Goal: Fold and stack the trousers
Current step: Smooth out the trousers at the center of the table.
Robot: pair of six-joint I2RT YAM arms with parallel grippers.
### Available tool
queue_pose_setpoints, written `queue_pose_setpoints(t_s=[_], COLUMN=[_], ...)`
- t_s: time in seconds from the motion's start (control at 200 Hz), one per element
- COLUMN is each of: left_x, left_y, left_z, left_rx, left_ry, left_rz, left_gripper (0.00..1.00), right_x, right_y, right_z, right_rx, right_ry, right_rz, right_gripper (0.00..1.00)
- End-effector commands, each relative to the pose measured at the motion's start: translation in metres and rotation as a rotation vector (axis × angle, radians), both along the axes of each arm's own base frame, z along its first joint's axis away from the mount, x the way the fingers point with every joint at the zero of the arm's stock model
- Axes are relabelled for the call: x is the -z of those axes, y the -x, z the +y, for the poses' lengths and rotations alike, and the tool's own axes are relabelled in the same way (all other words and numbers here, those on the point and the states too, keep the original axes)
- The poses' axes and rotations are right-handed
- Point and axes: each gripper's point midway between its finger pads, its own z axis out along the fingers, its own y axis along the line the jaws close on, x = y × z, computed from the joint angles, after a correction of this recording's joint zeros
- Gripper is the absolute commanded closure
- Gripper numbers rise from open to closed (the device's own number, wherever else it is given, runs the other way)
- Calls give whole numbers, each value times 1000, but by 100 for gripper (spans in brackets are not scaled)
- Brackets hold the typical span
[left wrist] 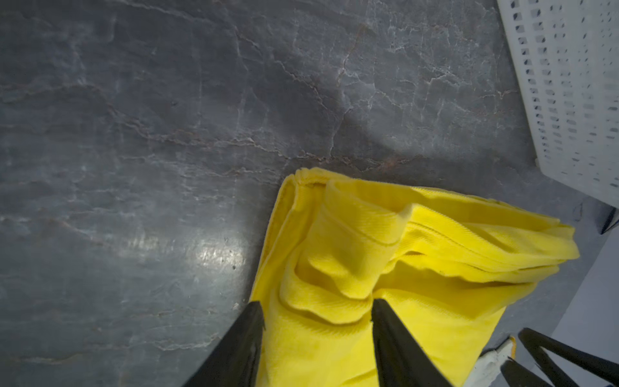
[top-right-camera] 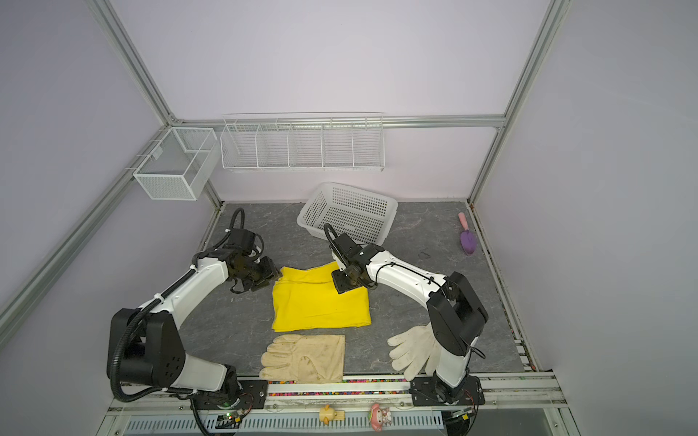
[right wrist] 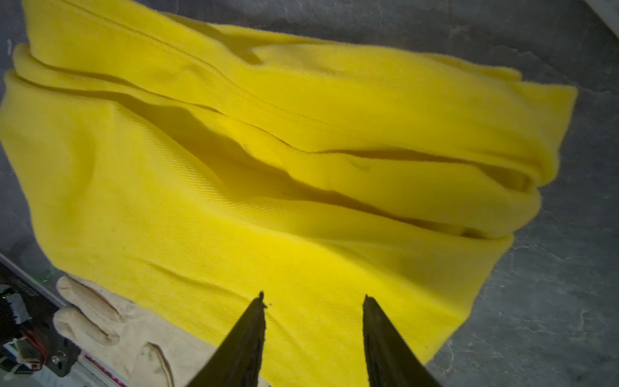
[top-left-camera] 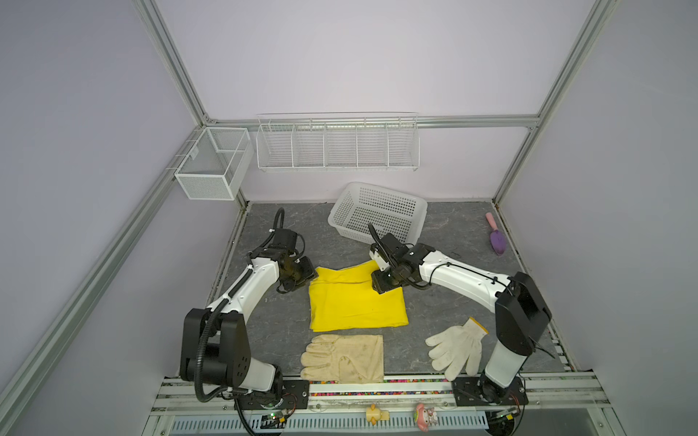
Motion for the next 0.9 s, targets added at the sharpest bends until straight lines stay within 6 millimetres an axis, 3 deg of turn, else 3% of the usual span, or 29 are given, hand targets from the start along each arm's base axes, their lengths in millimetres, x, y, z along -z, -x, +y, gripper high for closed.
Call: queue_pose_setpoints(t_s=[0.0,0.23,0.35,0.6,0.895], left_x=[7,29,47,80,59], left_y=[-7,-9,-6,0,-12], left_z=[-3,-6,-1,13,26], left_rx=[46,80,92,131,186], left_ry=[-24,-35,-73,-191,-291], left_rz=[6,68,112,203,182], left_gripper=[53,62,67,72,73], right_x=[3,22,31,72,64], right_y=[-11,-32,-41,-26,2], right_z=[-18,-43,-43,-47,-51], right_rx=[-62,-19,-12,-39,-66], right_ry=[93,131,100,123,68], right_rz=[-85,-107,-102,-9,50], right_gripper=[52,51,52,63,68])
